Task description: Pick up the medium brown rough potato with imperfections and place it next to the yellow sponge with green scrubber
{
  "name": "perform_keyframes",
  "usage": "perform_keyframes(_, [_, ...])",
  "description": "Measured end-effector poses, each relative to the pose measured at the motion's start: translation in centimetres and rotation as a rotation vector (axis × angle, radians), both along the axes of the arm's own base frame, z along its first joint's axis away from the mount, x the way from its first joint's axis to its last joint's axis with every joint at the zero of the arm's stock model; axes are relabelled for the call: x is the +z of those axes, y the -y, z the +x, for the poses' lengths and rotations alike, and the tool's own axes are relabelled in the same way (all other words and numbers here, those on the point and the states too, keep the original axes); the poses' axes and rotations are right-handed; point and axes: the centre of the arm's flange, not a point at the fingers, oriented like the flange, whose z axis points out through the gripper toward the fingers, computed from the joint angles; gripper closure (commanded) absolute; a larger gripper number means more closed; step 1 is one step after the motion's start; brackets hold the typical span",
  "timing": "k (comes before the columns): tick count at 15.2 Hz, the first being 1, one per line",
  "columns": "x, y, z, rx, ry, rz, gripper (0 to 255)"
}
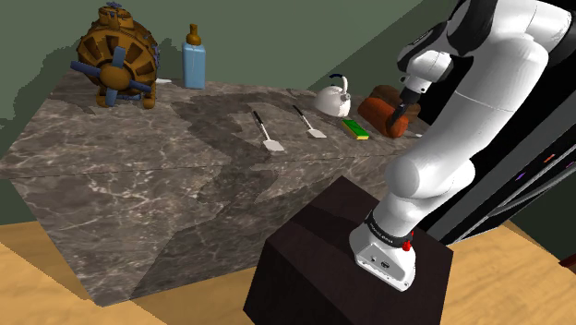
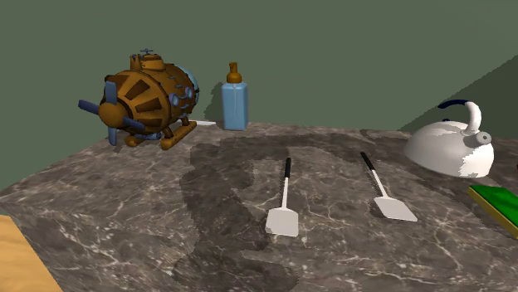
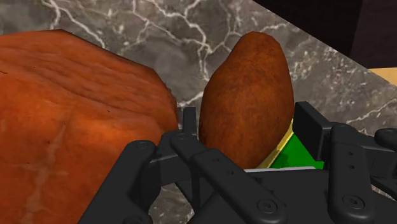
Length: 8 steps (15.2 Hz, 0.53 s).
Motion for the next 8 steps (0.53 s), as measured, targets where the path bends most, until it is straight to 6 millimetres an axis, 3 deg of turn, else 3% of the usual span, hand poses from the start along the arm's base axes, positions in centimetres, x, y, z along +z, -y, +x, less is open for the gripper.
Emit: perform_keyframes(8, [-3.2, 0.3, -0.1, -0.001, 0.014, -0.005, 255])
